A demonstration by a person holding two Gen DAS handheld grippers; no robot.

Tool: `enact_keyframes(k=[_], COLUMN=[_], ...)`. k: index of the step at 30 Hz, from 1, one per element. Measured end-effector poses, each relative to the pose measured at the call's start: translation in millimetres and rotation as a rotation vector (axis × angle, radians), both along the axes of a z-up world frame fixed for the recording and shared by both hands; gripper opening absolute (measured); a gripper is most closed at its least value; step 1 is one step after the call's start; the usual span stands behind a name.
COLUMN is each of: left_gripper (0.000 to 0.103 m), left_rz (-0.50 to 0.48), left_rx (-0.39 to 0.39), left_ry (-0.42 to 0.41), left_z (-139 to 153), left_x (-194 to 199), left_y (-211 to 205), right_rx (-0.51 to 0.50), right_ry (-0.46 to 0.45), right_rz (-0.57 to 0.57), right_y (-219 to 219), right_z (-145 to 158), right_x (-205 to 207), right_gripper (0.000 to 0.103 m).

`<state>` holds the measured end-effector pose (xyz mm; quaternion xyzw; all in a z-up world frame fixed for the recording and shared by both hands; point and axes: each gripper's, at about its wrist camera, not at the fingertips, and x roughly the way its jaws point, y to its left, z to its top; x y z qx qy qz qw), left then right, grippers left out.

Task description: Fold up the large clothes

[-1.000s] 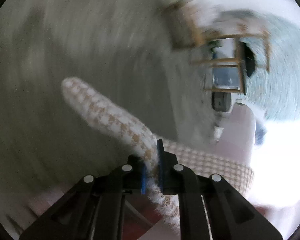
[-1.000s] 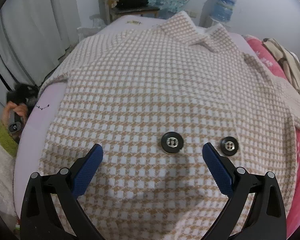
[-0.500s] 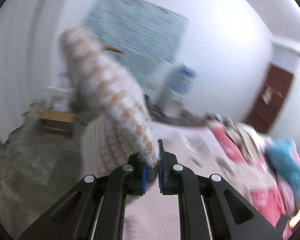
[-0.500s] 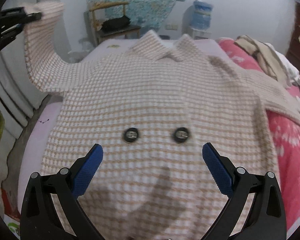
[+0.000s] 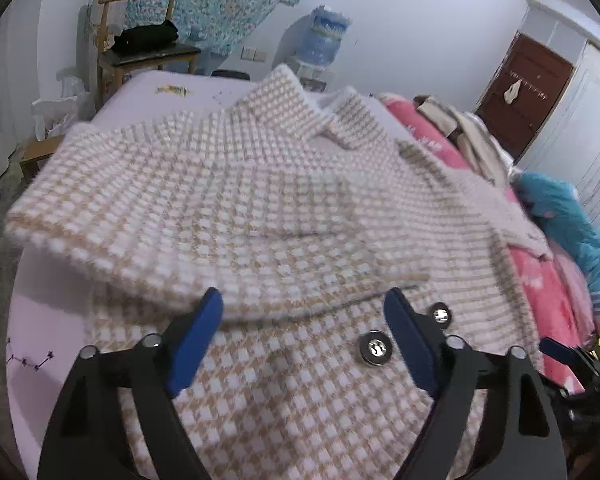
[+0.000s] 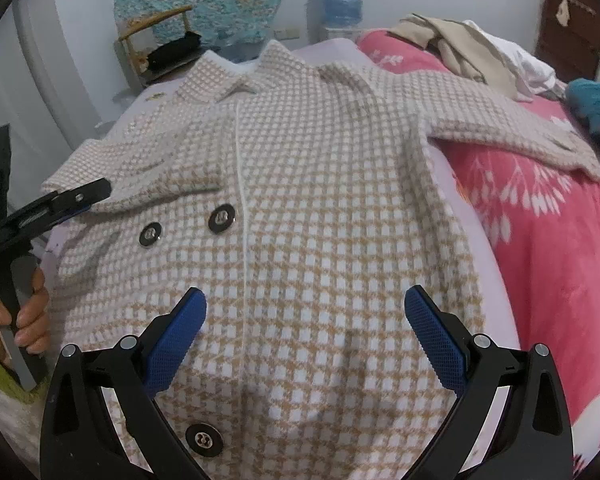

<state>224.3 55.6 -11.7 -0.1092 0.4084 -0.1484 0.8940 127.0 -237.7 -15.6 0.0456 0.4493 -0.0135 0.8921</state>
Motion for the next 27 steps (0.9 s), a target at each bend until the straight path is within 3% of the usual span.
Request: enact_keyframes(k=[5, 9, 10, 14, 16, 18, 27], left_gripper=[0.092, 0.092, 0.092, 0.092, 0.092, 0.092, 0.097], left_rz=[0.050, 0.106, 0.119, 0.154, 0.158, 0.144, 0.117], left_rx=[0.034, 0.111, 0.124, 0.156, 0.161, 0.157, 0.112], left_ry=[-0.006, 0.053, 0.064, 0.070, 0.059, 0.045, 0.003], left_z=[10, -9, -13, -25, -27, -29, -35], left_x=[-9, -6, -7, -11, -12, -13, -14], left_y=[18, 26, 28, 34, 37, 38, 42], right_rx=[0.122, 0.274, 0.313, 0.411, 0.439, 0.445, 0.420], right_ry=[-0.051, -0.051, -0.036, 0.069, 0.147, 0.192, 0.294], right_rz=[0.120, 0.220, 0.242, 0.268, 0.250, 0.240, 0.205], right_y=[3, 11, 16, 22, 26, 30, 43], right_z=[36, 50, 49, 28, 12, -1, -30], right_x=[26, 69, 83, 127, 151, 163, 188], right_gripper=[0.095, 0.095, 0.091, 0.068, 0.051, 0.044, 0.037])
